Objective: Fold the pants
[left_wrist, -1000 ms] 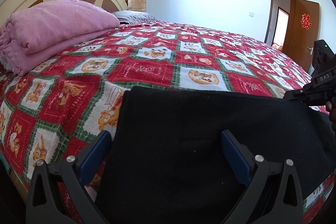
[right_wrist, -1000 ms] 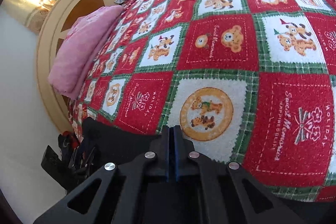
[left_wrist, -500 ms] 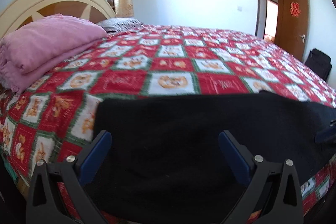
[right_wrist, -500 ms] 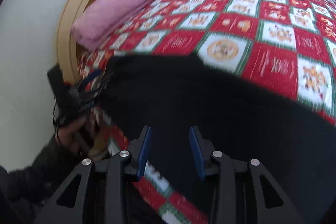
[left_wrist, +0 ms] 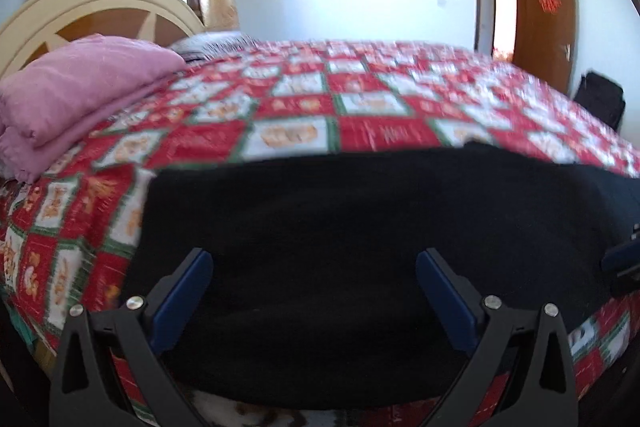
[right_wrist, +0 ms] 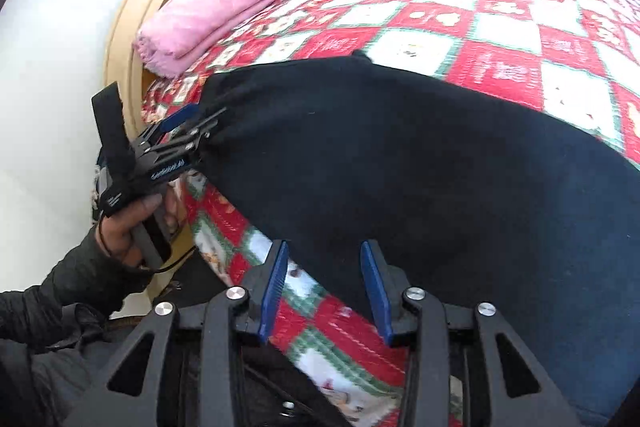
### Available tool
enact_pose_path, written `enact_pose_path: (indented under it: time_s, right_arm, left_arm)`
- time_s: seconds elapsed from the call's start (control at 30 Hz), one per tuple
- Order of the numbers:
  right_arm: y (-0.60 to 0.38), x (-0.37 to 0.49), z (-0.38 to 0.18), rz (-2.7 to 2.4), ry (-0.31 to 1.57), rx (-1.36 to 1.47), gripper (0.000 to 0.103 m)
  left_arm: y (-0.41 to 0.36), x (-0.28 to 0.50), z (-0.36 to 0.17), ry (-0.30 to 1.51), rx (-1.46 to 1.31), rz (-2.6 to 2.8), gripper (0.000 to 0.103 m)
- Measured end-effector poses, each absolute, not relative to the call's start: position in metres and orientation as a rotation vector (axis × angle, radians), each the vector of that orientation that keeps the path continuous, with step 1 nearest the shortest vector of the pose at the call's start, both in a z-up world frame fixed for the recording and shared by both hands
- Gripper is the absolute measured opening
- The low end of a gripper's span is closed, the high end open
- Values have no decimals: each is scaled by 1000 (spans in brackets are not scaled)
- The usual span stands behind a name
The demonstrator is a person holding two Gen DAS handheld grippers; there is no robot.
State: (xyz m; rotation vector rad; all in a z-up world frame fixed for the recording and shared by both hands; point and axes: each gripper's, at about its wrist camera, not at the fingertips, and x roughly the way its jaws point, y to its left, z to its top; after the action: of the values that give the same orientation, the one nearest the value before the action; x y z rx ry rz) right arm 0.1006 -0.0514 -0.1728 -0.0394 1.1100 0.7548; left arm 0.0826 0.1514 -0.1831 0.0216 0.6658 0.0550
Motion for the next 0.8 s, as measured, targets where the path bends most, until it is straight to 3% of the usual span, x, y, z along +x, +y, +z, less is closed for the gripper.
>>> enact_pose_path:
  time_s: [0.33,0.8]
  right_arm:
    - [-118,97,-136,676,999,10,46]
    - [-481,72,-34,-89,754,328,46]
  left_arm:
    - [134,81,-161,645,34,15,103]
    - [38,107,-150,636,113,-154,103]
